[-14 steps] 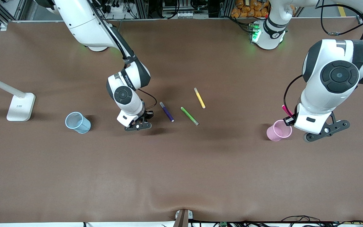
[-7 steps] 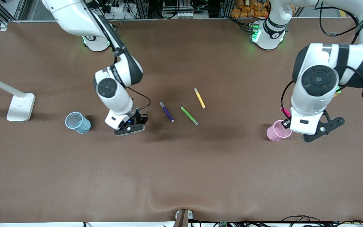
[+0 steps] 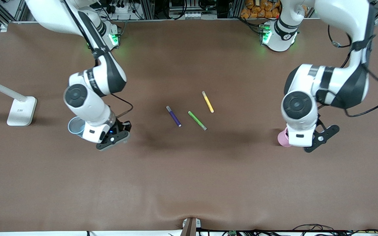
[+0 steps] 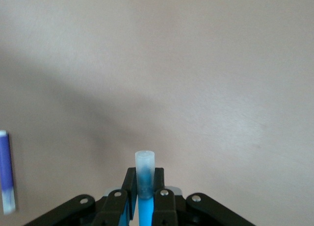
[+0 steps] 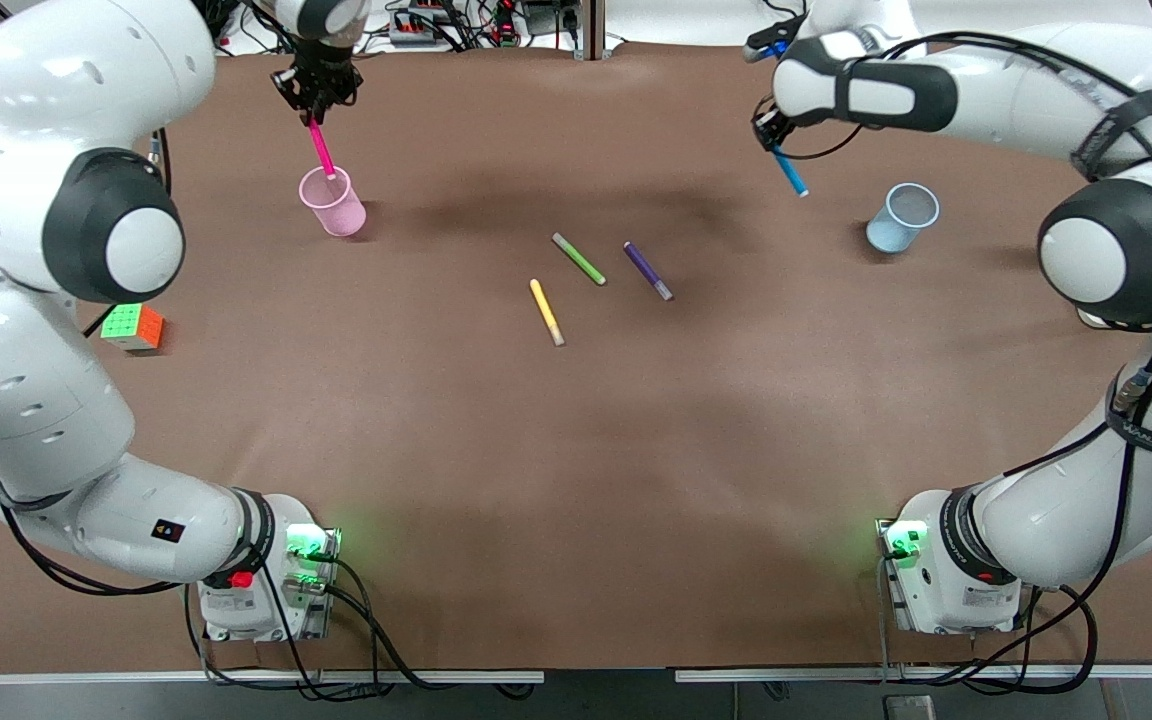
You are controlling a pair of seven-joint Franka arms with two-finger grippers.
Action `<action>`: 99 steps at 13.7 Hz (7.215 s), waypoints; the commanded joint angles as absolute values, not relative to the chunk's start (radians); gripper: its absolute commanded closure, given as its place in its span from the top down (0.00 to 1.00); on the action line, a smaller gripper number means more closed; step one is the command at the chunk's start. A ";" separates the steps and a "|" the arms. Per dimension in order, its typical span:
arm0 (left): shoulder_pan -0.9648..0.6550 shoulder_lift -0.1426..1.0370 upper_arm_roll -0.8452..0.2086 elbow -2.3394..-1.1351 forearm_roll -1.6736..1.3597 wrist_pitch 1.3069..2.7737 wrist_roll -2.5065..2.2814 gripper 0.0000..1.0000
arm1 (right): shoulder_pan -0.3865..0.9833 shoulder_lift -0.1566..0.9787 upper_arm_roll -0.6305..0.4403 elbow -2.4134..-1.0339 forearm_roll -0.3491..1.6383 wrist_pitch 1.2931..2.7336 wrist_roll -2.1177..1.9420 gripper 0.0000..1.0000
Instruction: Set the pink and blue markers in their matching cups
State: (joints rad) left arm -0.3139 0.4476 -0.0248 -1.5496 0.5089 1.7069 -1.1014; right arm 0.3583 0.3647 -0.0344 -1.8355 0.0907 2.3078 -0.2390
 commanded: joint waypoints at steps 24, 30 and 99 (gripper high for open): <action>-0.336 0.634 -0.026 -1.569 0.762 1.761 -1.592 0.27 | -0.230 0.475 -0.021 -1.732 0.762 1.488 -2.057 0.00; -0.336 0.618 -0.057 -1.554 0.753 1.759 -1.549 1.00 | -0.287 0.512 -0.021 -1.660 0.804 1.389 -2.157 0.00; -0.041 -0.244 -0.028 -1.830 0.000 1.554 -0.092 1.00 | 0.023 -0.075 -0.084 -1.592 0.019 1.411 -0.051 1.00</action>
State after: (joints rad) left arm -0.0436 -0.2277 -0.0251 -1.8335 0.0137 1.5818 -0.1042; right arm -0.0020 -0.0399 -0.0687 -1.5495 0.0628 1.3977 -0.1148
